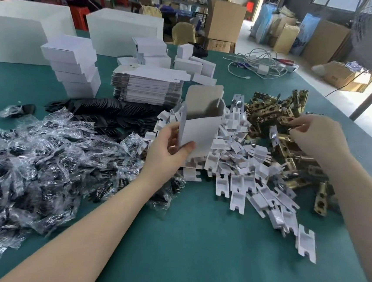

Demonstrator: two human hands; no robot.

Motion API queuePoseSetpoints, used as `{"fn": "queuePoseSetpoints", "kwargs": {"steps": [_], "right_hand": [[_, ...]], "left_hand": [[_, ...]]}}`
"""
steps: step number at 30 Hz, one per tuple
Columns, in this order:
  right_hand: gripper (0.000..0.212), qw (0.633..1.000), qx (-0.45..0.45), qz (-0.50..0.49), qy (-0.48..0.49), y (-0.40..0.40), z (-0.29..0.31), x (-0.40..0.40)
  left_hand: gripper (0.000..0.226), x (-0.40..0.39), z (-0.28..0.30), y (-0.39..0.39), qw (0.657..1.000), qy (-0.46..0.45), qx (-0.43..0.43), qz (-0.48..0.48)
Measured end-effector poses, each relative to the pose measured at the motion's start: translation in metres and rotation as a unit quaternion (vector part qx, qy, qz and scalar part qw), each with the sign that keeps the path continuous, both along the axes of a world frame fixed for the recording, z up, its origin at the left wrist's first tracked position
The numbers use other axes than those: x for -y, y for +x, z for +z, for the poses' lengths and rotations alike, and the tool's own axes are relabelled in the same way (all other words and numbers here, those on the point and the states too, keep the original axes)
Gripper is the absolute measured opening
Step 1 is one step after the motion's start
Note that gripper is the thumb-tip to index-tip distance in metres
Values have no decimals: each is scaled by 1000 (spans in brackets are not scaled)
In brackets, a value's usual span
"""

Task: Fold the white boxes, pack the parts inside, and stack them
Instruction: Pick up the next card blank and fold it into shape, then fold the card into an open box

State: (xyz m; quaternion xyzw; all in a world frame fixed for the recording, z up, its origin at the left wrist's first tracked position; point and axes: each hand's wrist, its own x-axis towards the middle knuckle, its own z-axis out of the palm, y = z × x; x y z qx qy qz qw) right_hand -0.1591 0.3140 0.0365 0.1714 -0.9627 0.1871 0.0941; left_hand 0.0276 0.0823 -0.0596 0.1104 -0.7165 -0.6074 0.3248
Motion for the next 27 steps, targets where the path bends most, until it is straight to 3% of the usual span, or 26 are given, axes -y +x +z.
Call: {"fn": "queuePoseSetpoints", "kwargs": {"steps": [7, 17, 22, 27], "right_hand": [[26, 983, -71, 16, 166, -21, -12, 0], [30, 910, -172, 24, 377, -42, -27, -4], [21, 889, -182, 33, 419, -45, -25, 3], [27, 914, -142, 66, 375, -47, -20, 5]], "left_hand": [[41, -3, 4, 4, 999, 20, -31, -14], [34, 0, -2, 0, 999, 33, 2, -15], [29, 0, -1, -1, 999, 35, 8, -12], [32, -2, -1, -1, 999, 41, -2, -19]]}}
